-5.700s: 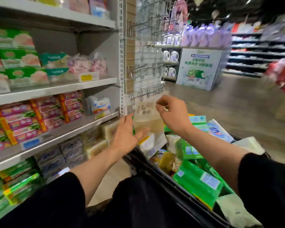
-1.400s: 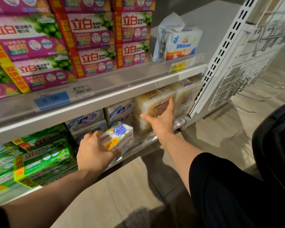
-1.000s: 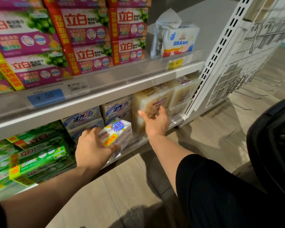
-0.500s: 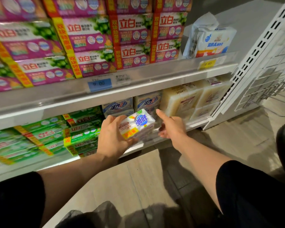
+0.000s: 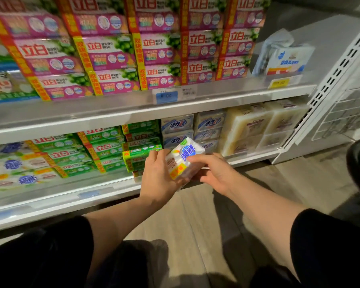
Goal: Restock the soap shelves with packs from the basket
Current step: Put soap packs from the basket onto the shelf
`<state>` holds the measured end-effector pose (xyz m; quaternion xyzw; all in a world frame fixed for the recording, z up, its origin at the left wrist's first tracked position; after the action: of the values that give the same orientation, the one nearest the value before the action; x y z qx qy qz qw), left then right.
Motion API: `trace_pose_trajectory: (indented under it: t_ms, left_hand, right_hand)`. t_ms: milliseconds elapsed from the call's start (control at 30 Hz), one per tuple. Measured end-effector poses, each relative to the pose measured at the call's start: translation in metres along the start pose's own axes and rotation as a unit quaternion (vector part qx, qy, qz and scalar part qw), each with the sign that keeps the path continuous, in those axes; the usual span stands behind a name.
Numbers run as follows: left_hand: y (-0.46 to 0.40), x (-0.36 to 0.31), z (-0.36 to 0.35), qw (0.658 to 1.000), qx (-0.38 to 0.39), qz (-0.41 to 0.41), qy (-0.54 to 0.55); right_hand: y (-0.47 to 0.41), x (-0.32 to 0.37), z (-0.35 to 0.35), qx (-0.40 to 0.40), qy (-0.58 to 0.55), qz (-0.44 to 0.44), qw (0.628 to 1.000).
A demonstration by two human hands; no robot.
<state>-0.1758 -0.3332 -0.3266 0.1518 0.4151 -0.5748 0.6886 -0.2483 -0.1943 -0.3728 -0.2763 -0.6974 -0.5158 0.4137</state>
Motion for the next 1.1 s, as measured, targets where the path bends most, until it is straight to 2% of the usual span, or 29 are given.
trace_pose_trajectory:
  t_ms: [133, 233, 367, 500, 633, 800, 933, 1100]
  left_hand:
    - [0.017, 0.001, -0.004, 0.997, 0.066, 0.004, 0.03]
    - [0.029, 0.005, -0.003, 0.987, 0.142, 0.04, 0.062]
    - [0.034, 0.013, 0.033, 0.979, 0.157, 0.089, 0.099]
    - [0.051, 0.033, 0.095, 0.972, 0.19, 0.13, 0.048]
    - [0.091, 0.096, 0.174, 0.969, 0.143, 0.199, -0.046]
    - [0.149, 0.175, 0.249, 0.959, 0.07, 0.245, -0.12]
    - [0.166, 0.215, 0.28, 0.964, 0.017, 0.237, -0.12]
    - [0.149, 0.255, 0.295, 0.968, -0.004, 0.21, -0.14]
  right_hand:
    - [0.007, -0.011, 0.007, -0.056, -0.028, 0.018, 0.998]
    - [0.016, -0.008, 0.012, -0.087, 0.034, 0.023, 0.995]
    - [0.041, 0.006, -0.024, 0.023, 0.115, 0.032, 0.993]
    - [0.063, 0.023, -0.084, 0.108, 0.181, 0.055, 0.976]
    - [0.072, 0.023, -0.157, 0.148, 0.229, 0.05, 0.961]
    - [0.06, 0.0, -0.266, 0.208, 0.314, 0.071, 0.924]
    - [0.049, -0.029, -0.343, 0.22, 0.397, 0.11, 0.884]
    - [0.026, -0.043, -0.406, 0.215, 0.431, 0.154, 0.862]
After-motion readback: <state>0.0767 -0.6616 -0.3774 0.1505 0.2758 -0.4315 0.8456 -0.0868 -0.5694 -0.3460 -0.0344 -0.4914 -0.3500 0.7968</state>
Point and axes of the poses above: each hand's wrist, its own y-axis away from the middle knuckle, its own z-axis out of the back of the hand, x = y × z, the point moved 7 cm from there along -y, towards the middle knuckle, and after that the axes turned 7 degrees about y, right-handed, at the moved point
